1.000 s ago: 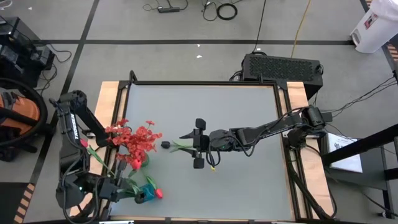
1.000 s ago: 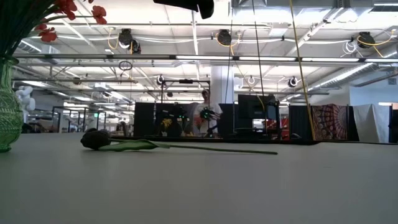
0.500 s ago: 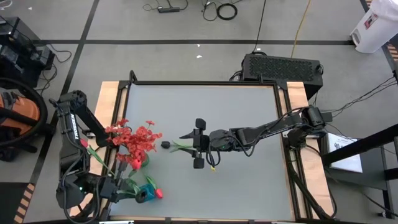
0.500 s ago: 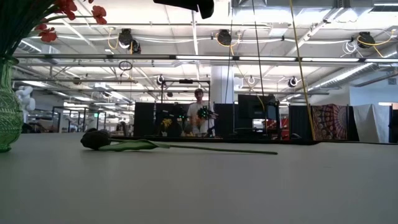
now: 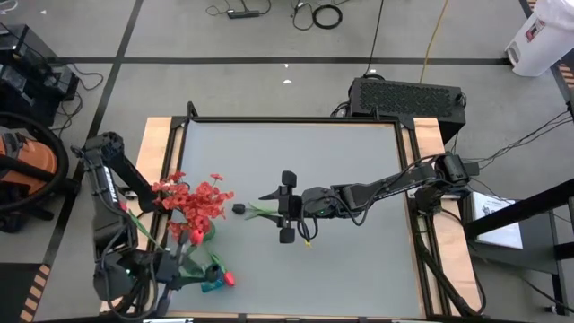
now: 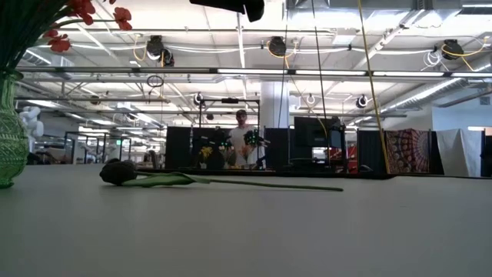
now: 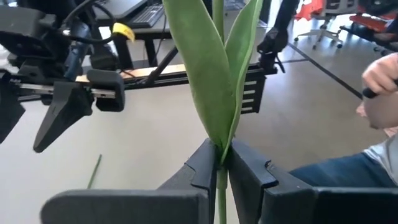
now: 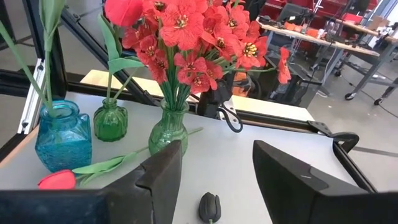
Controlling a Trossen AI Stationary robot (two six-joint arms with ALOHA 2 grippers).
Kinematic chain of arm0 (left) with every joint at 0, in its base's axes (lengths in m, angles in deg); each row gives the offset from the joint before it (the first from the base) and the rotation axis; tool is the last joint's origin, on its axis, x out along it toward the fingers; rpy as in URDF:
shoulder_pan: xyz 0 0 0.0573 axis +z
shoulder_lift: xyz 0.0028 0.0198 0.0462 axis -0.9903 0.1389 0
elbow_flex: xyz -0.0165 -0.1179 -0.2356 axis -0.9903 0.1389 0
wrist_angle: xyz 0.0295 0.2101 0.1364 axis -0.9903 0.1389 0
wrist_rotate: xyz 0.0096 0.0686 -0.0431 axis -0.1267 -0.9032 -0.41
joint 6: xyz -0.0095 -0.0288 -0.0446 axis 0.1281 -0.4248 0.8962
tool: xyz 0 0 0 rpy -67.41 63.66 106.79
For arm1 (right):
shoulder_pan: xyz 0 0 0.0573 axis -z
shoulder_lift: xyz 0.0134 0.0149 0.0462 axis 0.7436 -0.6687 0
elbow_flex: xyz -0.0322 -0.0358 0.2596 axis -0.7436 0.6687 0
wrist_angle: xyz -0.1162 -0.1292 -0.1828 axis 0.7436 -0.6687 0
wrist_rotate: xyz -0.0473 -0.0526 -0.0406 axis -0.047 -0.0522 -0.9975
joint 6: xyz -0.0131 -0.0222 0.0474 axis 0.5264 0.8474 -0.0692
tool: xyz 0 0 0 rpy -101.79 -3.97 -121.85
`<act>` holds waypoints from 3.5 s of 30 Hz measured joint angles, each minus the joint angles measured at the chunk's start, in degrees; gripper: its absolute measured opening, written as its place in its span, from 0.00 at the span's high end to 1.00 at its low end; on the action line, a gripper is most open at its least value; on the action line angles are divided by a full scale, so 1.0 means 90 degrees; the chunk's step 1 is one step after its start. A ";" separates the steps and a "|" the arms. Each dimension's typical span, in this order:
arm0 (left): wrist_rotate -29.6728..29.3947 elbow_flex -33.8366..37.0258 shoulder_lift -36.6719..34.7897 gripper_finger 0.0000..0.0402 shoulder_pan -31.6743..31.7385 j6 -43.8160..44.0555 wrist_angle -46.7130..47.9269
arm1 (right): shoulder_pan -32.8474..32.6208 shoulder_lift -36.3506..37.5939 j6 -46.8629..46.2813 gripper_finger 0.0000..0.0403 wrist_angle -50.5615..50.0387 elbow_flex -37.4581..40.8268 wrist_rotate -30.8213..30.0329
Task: Sort flowers into vase by color
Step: Put the right black flower into the blue vase, then put the black flower into the blue vase
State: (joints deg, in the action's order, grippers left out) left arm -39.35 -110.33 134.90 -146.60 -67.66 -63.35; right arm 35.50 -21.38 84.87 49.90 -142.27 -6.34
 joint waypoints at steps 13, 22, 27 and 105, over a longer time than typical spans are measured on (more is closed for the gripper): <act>-0.0007 0.0000 0.0010 0.86 0.0090 0.0478 0.0074 | 0.0001 0.0000 0.0129 0.53 -0.0211 0.0000 0.0000; -0.0112 -0.0002 0.0010 0.64 0.0090 0.1490 0.0206 | 0.0000 0.0000 0.0129 0.53 -0.0213 0.0000 0.0000; 0.0156 -0.0005 -0.0031 0.59 0.0078 0.1962 0.0192 | 0.0000 0.0000 0.0129 0.53 -0.0213 0.0000 -0.0001; -0.1826 -0.0499 -0.2452 0.59 0.0090 0.2499 0.5893 | 0.0604 -0.1496 -0.0809 0.53 -0.1622 0.0002 0.0490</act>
State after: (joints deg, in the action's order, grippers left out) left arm -55.79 -114.83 112.83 -145.79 -45.16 -10.32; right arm 40.94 -34.84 77.59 35.30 -142.25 -1.93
